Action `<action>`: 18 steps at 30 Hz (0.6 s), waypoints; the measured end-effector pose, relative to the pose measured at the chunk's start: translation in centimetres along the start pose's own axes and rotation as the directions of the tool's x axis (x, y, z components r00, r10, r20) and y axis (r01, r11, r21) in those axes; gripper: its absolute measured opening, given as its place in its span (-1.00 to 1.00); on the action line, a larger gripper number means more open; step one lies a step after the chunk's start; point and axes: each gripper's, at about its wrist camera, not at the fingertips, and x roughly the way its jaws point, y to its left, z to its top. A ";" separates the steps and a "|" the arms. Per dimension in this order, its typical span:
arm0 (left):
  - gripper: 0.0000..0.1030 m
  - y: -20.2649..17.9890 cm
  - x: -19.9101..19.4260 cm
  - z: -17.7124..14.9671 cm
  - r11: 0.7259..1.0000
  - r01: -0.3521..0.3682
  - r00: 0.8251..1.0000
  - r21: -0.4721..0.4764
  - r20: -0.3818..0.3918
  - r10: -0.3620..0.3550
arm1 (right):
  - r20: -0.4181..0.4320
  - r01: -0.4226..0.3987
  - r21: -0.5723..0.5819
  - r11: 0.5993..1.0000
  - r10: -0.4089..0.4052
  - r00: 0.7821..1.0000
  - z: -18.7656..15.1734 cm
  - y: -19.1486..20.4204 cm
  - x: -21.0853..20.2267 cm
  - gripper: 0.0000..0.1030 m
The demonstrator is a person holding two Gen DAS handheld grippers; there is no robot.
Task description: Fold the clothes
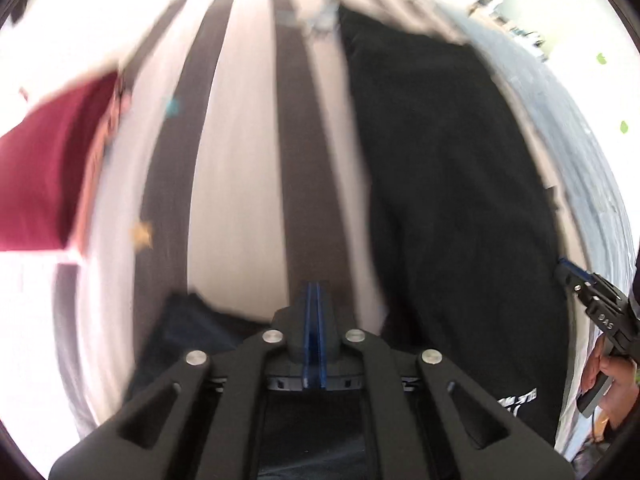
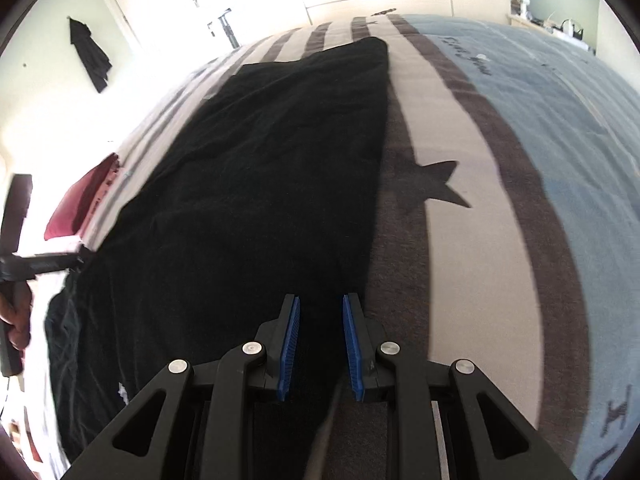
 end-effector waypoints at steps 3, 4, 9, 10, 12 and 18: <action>-0.98 -2.3 -1.0 1.4 0.996 0.077 0.995 0.045 0.067 -0.080 | 0.027 0.000 0.012 1.000 0.000 1.000 -0.1 0.2 -1.1 -0.61; -0.98 -3.1 -0.6 1.7 0.993 0.105 0.992 0.053 0.064 -0.108 | 0.036 -0.022 0.015 1.000 0.022 0.999 -0.1 0.6 -1.4 -0.60; -0.98 -6.2 0.8 0.3 0.986 0.132 0.990 0.106 0.039 -0.136 | 0.061 -0.124 -0.002 0.992 0.124 0.990 -0.8 3.4 -2.4 -0.60; -0.98 -6.5 1.1 -0.4 0.988 0.105 0.994 0.115 0.031 -0.110 | 0.052 -0.139 -0.011 0.990 0.140 0.989 -1.2 4.1 -2.2 -0.60; -0.98 -6.7 1.8 -1.7 0.990 0.056 0.998 0.131 0.019 -0.059 | 0.029 -0.147 -0.039 0.988 0.149 0.988 -2.4 5.5 -1.7 -0.60; -0.98 -3.7 -0.4 -3.7 0.999 -0.018 0.996 0.045 0.084 0.014 | 0.011 -0.126 -0.059 0.990 0.127 0.992 -5.4 5.2 -0.9 -0.60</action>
